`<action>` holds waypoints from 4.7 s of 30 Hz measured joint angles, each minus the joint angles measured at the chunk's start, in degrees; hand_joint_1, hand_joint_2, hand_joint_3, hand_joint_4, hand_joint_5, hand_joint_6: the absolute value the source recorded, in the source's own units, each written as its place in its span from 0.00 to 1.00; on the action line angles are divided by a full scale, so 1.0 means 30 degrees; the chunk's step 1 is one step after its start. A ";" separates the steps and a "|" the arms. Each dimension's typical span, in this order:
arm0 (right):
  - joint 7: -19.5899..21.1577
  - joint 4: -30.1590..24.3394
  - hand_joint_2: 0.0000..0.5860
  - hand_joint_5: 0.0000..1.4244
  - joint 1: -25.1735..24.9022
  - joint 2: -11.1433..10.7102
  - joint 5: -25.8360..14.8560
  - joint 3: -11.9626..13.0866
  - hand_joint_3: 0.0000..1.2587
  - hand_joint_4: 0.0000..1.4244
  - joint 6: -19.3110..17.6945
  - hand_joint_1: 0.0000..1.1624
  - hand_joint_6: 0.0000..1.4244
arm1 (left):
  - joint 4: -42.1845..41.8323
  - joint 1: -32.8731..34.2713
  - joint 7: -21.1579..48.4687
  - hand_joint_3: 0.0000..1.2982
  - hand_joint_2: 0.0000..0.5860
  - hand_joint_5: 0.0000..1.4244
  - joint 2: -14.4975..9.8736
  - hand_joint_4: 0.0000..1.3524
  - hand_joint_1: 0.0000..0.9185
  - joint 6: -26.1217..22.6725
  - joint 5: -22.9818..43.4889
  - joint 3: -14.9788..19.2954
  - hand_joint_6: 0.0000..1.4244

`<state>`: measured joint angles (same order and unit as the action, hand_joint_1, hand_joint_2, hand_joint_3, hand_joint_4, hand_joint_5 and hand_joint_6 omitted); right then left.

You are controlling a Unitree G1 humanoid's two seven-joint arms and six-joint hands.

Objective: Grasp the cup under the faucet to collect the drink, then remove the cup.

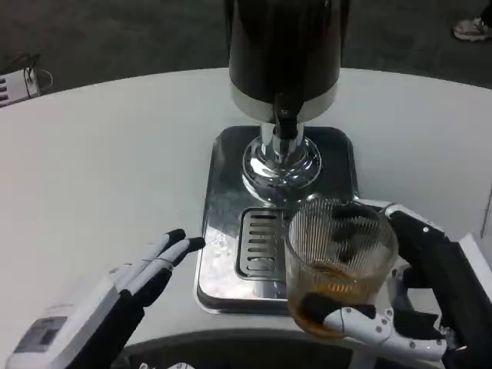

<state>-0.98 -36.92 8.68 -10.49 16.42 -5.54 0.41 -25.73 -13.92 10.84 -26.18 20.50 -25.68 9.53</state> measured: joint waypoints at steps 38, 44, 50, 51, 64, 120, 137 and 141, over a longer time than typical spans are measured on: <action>-0.2683 -0.1096 0.33 0.99 0.2644 -0.1937 -0.1815 0.3817 0.92 0.99 -0.3234 0.82 0.98 | -0.4295 -0.1909 0.1128 0.00 0.11 0.00 0.0635 0.00 0.00 -0.2676 -0.5837 -0.1796 0.00; -0.2682 -0.1096 0.33 0.99 0.2734 -0.1932 -0.1516 0.4026 0.92 0.99 -0.3290 0.82 0.98 | -0.4501 -0.1881 0.1325 0.00 0.11 0.00 0.0815 0.00 0.00 -0.3014 -0.5948 -0.2095 0.00; -0.2682 -0.1099 0.33 0.99 0.3192 -0.1920 -0.1416 0.4025 0.92 0.98 -0.3623 0.82 0.98 | -0.4574 -0.1768 0.1329 0.00 0.11 0.00 0.0829 0.00 0.00 -0.3108 -0.5953 -0.2098 0.00; -0.2682 -0.1099 0.33 0.99 0.3194 -0.1920 -0.1399 0.4026 0.92 0.98 -0.3697 0.82 0.98 | -0.4574 -0.1716 0.1334 0.00 0.11 0.00 0.0821 0.00 0.00 -0.3108 -0.5951 -0.2098 0.00; -0.2682 -0.1208 0.33 0.99 0.3438 -0.1703 -0.0947 0.3846 0.92 0.98 -0.3745 0.82 0.98 | -0.4570 -0.1384 0.1553 0.00 0.11 0.00 0.0571 0.00 0.00 -0.3109 -0.5818 -0.2016 0.00; -0.2681 -0.1976 0.33 0.99 0.4101 -0.0778 -0.0165 0.3920 0.92 0.98 -0.3748 0.82 0.98 | -0.4436 -0.1433 0.1604 0.00 0.11 0.00 -0.0124 0.00 0.00 -0.3060 -0.5015 -0.1291 0.00; -0.2681 -0.1974 0.33 0.99 0.4091 -0.0777 -0.0185 0.3984 0.92 0.98 -0.3749 0.82 0.98 | -0.4442 -0.1398 0.1607 0.00 0.11 0.00 -0.0124 0.00 0.00 -0.3061 -0.5011 -0.1286 0.00; -0.2681 -0.1975 0.33 0.99 0.4083 -0.0776 -0.0185 0.3982 0.92 0.98 -0.3749 0.82 0.98 | -0.4442 -0.1399 0.1607 0.00 0.11 0.00 -0.0124 0.00 0.00 -0.3061 -0.5006 -0.1253 0.00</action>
<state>-9.02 -42.85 20.93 -12.82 15.86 6.41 -10.83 -39.06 -18.12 15.66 -26.56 11.32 -40.69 5.77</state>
